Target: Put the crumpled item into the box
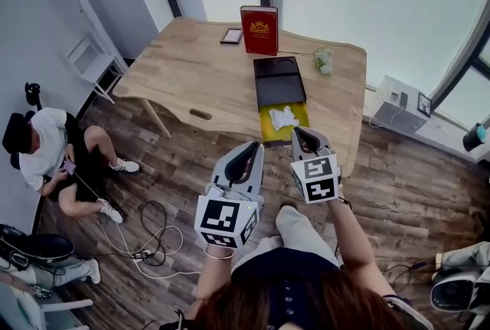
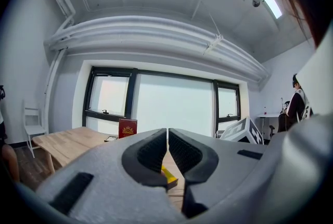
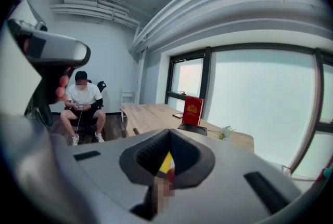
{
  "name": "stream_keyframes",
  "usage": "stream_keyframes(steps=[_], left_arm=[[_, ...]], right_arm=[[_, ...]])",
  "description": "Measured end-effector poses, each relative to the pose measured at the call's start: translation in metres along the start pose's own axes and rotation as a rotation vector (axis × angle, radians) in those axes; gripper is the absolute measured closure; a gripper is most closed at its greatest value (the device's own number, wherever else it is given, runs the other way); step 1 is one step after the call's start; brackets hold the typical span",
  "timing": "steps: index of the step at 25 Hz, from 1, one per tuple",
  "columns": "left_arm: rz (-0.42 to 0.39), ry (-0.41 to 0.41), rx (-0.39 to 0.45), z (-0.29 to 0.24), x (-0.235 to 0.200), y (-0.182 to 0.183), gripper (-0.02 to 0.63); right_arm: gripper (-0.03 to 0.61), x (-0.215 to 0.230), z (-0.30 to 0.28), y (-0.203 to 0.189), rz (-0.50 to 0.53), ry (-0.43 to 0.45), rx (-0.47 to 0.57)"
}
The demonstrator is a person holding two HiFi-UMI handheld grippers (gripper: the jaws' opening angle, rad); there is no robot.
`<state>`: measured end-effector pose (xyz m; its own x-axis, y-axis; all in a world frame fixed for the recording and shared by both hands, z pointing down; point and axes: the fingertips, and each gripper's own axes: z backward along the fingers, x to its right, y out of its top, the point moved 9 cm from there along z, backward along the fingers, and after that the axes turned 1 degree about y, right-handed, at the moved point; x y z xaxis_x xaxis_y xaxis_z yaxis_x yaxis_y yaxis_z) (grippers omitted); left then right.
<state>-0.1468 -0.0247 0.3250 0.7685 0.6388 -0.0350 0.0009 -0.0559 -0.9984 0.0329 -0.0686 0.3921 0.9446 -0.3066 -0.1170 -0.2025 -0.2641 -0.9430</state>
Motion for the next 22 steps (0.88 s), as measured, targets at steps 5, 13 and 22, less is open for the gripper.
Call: stream_keyframes(steps=[5,13,22], left_arm=[[-0.002,-0.01,0.004,0.012,0.004,-0.001,0.581],[-0.009,-0.023,0.017,0.012,0.008,0.001,0.581],[-0.007,-0.026,0.018,0.012,0.022,0.003,0.581]], right_arm=[[0.554,-0.008,0.026,0.008,-0.005,-0.018,0.042],[0.554,-0.011,0.06,0.019,-0.04,-0.042,0.109],[0.554,-0.012,0.09,0.026,-0.045,-0.04,0.161]])
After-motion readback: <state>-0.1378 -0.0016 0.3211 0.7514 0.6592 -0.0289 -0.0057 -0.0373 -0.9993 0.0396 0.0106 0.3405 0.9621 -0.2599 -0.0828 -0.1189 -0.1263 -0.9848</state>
